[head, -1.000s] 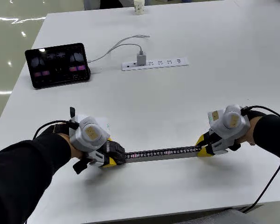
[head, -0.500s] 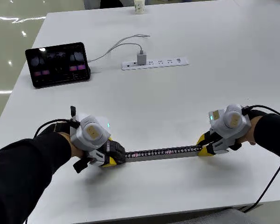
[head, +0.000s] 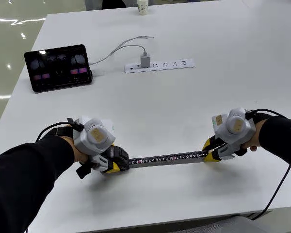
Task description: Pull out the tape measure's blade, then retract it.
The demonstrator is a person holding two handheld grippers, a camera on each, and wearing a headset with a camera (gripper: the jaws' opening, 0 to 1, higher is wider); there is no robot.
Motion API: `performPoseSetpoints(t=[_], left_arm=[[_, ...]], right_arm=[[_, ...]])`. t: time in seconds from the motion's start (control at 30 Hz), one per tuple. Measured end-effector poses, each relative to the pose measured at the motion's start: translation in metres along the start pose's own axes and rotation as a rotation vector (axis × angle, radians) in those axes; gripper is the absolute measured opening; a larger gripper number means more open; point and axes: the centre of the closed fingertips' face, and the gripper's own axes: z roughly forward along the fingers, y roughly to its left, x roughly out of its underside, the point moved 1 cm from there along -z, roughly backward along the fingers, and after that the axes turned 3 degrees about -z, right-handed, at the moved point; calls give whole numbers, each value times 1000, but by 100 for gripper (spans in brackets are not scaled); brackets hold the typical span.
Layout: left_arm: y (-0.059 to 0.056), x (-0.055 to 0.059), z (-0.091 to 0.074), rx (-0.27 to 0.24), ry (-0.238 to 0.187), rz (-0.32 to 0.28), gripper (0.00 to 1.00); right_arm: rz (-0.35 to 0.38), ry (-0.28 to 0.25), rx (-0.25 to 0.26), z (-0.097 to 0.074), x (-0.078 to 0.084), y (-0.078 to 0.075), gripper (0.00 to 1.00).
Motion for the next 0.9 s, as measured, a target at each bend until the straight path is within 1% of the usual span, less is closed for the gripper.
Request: performPoseSetpoints(t=[0.13, 0.17, 0.2, 0.27, 0.33, 0.4, 0.53, 0.57, 0.6, 0.67, 0.7, 0.77, 0.8, 0.87, 0.9], left_arm=[[2, 1, -3, -4, 1, 3, 36], [3, 1, -6, -4, 1, -5, 36], [3, 1, -8, -1, -3, -16, 36], [6, -1, -12, -13, -31, -44, 38], [7, -1, -17, -20, -52, -68, 41], [8, -2, -21, -22, -85, -99, 41], [12, 2, -26, -41, -102, -131, 44], [13, 4, -28, -48, -107, -139, 45], [14, 5, -30, -52, -112, -148, 46], [15, 6, -35, -60, -127, -171, 48], [17, 8, -35, -63, -133, -179, 49], [20, 12, -39, -83, -149, -205, 53], [21, 13, -42, -88, -158, -221, 53], [22, 15, -47, -106, -176, -246, 55], [24, 17, -48, -115, -187, -263, 56]], right_arm=[[-11, 14, 3, 0, 1, 0, 13], [-56, 25, 10, 0, 1, 0, 13], [-49, 23, 9, 1, 1, 2, 13], [-43, 20, 19, 1, -1, 1, 13], [-25, 11, 22, 0, -2, 1, 13], [-2, 2, 29, -1, -3, 1, 13], [29, -29, 60, -9, -9, -1, 14], [41, -36, 77, -12, -10, -2, 14], [52, -38, 85, -15, -11, -2, 16], [80, -59, 122, -19, -11, -7, 20], [92, -67, 126, -21, -11, -7, 21], [138, -85, 145, -27, -13, -7, 20], [167, -98, 154, -28, -11, -8, 21], [199, -113, 169, -32, -10, -8, 22], [226, -123, 176, -33, -9, -7, 23]])
